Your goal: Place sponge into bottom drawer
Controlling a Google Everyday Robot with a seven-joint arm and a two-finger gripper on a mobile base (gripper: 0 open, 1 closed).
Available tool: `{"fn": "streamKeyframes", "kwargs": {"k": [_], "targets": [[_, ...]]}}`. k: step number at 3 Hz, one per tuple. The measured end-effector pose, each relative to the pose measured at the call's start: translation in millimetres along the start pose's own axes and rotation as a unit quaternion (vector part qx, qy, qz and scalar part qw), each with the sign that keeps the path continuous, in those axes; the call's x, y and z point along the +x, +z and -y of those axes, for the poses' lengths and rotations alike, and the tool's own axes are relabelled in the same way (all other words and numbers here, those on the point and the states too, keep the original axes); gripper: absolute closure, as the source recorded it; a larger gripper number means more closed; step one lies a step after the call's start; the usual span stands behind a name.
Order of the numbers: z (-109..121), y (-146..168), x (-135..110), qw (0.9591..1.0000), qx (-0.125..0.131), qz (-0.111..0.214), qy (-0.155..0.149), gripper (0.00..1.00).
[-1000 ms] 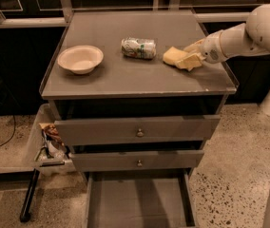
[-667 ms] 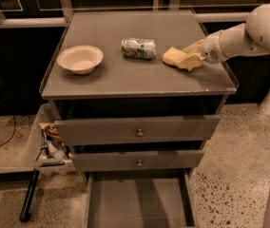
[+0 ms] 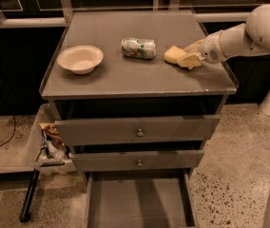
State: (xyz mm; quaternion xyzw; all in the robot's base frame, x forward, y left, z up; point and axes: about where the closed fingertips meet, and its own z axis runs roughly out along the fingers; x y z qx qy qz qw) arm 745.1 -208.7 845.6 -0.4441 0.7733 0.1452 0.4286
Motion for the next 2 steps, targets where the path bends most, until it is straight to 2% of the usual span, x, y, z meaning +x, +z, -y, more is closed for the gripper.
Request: {"fn": "streamKeyframes", "kwargs": {"k": [1, 2], "targets": [[-23, -12, -7, 0.9995, -0.016, 0.014, -0.025, 1.00], [-58, -48, -22, 0.9961, -0.037, 0.048, -0.064, 1.00]]}}
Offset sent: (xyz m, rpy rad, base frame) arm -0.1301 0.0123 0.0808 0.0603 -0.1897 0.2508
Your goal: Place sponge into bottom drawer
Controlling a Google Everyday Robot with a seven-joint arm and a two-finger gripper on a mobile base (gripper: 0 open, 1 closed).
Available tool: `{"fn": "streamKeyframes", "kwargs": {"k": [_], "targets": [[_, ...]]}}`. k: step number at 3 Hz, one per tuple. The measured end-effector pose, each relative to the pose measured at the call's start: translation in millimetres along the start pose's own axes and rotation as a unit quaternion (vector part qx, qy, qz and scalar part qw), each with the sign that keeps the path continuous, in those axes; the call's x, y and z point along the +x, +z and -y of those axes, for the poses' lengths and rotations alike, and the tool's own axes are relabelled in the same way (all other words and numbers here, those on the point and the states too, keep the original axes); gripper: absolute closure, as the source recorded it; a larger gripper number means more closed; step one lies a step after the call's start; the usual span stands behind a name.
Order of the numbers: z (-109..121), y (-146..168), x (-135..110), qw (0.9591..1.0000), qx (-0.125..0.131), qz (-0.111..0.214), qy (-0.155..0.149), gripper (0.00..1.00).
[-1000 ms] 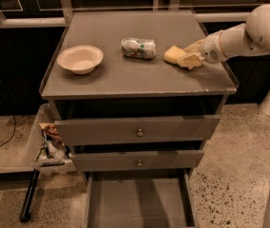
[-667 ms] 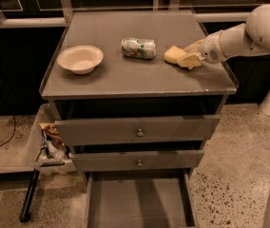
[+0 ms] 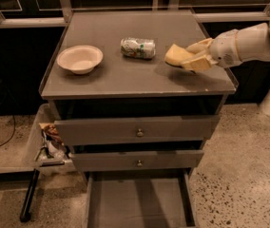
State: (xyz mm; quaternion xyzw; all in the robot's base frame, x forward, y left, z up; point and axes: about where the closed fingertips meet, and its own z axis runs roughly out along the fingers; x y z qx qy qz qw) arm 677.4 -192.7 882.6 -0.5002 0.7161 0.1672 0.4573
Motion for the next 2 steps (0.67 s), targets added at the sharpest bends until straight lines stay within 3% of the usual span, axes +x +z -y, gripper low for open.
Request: {"fn": "streamKeyframes", "kwargs": {"k": [1, 2], "targets": [[-26, -36, -8, 0.9992, -0.015, 0.029, -0.024, 1.00], [-54, -63, 2, 0.9985, -0.009, 0.020, -0.050, 1.00]]}}
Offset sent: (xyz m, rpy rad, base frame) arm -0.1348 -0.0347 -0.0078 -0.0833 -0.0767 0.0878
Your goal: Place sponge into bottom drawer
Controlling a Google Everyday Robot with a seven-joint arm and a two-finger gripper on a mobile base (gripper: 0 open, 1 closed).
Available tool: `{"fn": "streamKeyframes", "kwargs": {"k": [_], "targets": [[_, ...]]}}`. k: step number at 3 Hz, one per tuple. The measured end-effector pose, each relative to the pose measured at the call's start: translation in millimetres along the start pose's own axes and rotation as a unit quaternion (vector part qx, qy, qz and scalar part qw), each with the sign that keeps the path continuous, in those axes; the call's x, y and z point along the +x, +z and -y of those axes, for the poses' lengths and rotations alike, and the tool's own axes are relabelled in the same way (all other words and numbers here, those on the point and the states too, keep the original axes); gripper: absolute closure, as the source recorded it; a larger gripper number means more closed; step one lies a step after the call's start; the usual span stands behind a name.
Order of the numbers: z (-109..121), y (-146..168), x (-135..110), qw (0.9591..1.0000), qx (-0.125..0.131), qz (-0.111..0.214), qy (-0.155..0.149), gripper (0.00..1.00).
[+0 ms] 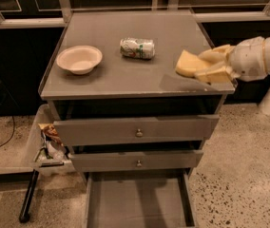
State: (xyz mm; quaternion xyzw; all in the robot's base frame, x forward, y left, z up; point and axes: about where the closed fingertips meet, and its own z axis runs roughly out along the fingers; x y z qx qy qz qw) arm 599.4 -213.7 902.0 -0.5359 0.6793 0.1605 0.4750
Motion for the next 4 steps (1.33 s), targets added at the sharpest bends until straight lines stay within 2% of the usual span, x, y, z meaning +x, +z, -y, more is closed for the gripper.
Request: {"fn": "streamKeyframes", "kwargs": {"k": [1, 2, 3, 4], "targets": [[-33, -12, 27, 0.9991, 0.005, -0.040, -0.013, 1.00], [-62, -12, 72, 0.9956, 0.009, -0.092, -0.015, 1.00], [-87, -9, 123, 0.9915, -0.001, -0.130, -0.001, 1.00], [-87, -9, 123, 0.9915, -0.001, -0.130, -0.001, 1.00]]}}
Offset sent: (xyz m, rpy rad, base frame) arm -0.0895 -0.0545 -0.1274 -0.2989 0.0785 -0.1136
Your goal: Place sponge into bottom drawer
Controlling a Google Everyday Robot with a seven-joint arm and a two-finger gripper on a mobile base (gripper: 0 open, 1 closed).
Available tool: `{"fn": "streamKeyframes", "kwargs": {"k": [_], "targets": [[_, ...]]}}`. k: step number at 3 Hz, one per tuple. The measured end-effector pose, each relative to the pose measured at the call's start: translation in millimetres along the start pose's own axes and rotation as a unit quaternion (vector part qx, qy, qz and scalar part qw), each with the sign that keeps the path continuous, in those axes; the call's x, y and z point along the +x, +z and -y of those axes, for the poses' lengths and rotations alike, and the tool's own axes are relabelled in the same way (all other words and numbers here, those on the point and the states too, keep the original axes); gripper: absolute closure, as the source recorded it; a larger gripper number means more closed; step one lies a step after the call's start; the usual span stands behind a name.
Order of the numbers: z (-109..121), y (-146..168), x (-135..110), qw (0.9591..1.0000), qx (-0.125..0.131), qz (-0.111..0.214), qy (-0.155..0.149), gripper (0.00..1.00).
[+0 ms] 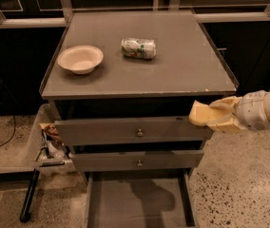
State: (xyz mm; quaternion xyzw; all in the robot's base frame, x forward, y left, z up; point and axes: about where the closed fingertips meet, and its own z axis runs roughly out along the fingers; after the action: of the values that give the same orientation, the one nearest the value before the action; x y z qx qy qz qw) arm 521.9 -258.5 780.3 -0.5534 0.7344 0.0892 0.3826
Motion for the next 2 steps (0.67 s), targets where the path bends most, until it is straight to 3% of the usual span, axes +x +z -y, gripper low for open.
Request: {"fn": "streamKeyframes", "kwargs": {"k": [1, 2], "targets": [[-13, 23, 20, 0.9996, -0.012, -0.012, 0.020, 1.00], [-42, 75, 73, 0.9970, -0.025, -0.036, 0.064, 1.00]]}}
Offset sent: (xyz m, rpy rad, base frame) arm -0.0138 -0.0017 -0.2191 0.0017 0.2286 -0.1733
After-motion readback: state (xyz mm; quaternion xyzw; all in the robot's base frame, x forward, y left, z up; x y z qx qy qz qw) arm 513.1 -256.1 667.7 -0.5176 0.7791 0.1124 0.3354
